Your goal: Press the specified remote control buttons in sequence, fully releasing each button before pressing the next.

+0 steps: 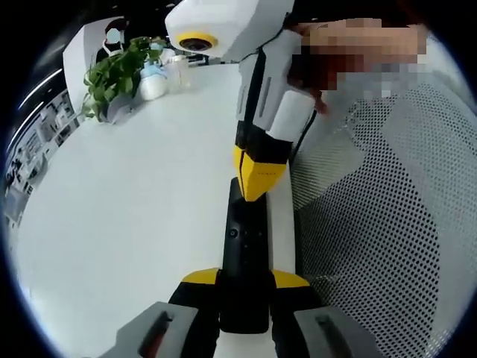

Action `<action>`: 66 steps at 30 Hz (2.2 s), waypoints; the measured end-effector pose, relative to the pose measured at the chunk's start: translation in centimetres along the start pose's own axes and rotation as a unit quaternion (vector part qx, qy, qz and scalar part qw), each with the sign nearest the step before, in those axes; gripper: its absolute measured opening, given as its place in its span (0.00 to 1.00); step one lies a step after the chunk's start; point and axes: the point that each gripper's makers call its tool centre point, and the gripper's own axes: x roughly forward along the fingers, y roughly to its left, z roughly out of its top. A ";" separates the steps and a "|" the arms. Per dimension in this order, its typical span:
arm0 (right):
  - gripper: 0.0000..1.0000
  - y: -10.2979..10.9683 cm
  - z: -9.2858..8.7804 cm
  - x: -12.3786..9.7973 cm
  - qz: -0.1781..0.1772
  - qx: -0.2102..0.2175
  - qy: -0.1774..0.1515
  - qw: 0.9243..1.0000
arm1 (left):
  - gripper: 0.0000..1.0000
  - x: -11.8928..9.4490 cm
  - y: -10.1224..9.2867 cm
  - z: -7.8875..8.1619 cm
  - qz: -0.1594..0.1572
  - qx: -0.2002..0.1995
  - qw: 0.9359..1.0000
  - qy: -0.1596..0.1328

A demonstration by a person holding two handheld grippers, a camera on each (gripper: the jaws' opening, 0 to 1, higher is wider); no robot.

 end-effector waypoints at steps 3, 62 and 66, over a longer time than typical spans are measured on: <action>0.00 0.1 0.1 0.0 -0.003 -0.006 0.000 1.000 | 0.24 0.1 -0.2 0.2 -0.007 -0.001 1.000 -0.005; 0.00 0.8 1.3 0.6 0.010 -0.043 -0.026 0.999 | 0.24 0.3 -0.3 0.4 -0.006 0.000 1.000 -0.013; 0.00 0.7 1.4 0.7 0.009 -0.051 -0.034 0.998 | 0.24 0.3 -0.2 0.5 -0.006 0.000 1.000 -0.013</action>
